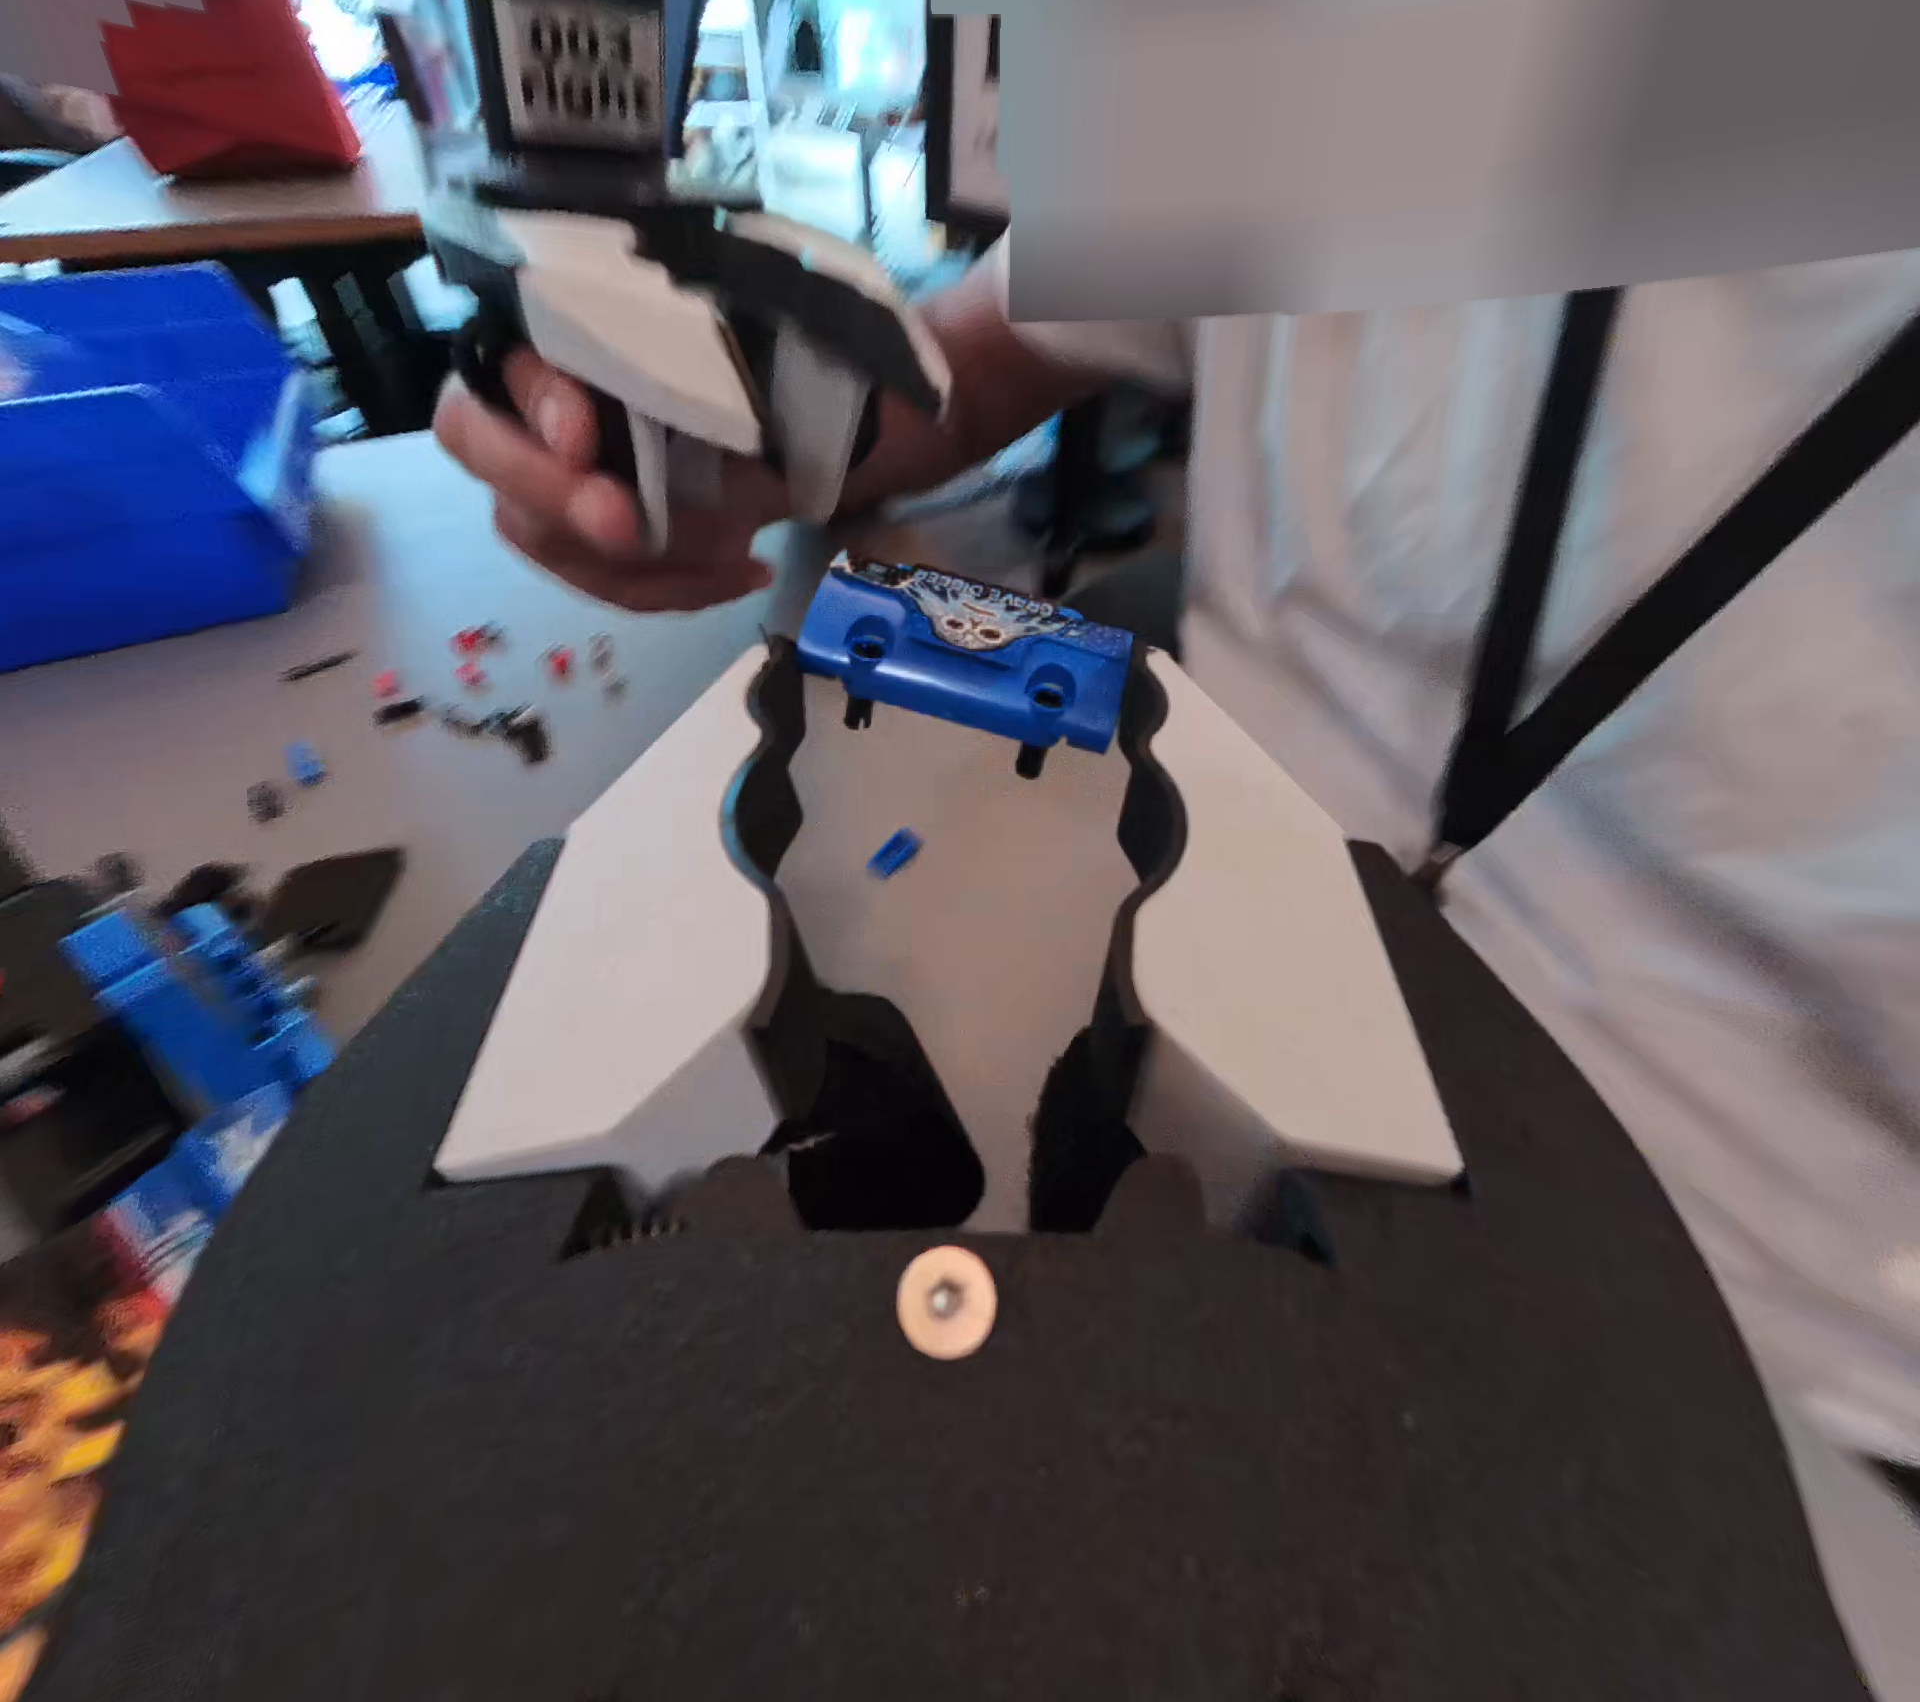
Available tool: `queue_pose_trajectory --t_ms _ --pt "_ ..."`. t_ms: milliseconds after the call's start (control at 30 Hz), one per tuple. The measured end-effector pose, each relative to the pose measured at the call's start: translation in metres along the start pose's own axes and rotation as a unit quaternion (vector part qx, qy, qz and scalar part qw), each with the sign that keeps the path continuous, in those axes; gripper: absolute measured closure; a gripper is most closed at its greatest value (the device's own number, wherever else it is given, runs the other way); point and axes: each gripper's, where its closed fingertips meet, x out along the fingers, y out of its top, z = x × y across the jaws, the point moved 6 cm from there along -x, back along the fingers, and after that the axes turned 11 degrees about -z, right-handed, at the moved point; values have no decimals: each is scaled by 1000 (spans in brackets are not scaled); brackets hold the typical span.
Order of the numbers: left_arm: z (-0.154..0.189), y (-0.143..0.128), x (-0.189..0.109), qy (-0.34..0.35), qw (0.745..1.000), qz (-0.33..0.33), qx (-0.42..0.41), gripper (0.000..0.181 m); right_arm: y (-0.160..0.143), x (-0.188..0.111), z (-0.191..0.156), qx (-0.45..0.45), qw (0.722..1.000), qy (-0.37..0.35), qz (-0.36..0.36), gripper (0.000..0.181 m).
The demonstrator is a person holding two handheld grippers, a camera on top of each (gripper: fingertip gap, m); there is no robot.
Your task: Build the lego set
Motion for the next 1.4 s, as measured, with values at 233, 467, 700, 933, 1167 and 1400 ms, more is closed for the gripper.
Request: queue_pose_trajectory --t_ms 233,467,700,933,1167,1400 --pt "-4 -15 20 118 980 -114 113 121 -10 2 14 6 999 -42 -17 137" --pt "-11 -20 19 185 953 -168 174 121 -20 -4 41 111 993 -45 -23 149" --pt "-21 -21 8 215 946 -174 169 121 -33 -4 43 111 990 -10 -80 164" --pt "-19 -23 8 192 953 -184 144 121 -37 4 26 -9 990 -37 -132 168" --pt "-18 -29 10 176 955 -200 130 121 -47 13 18 -94 974 -78 -188 168" --pt "-22 -32 9 189 949 -210 135 121 -48 13 21 -95 970 -96 -202 169"
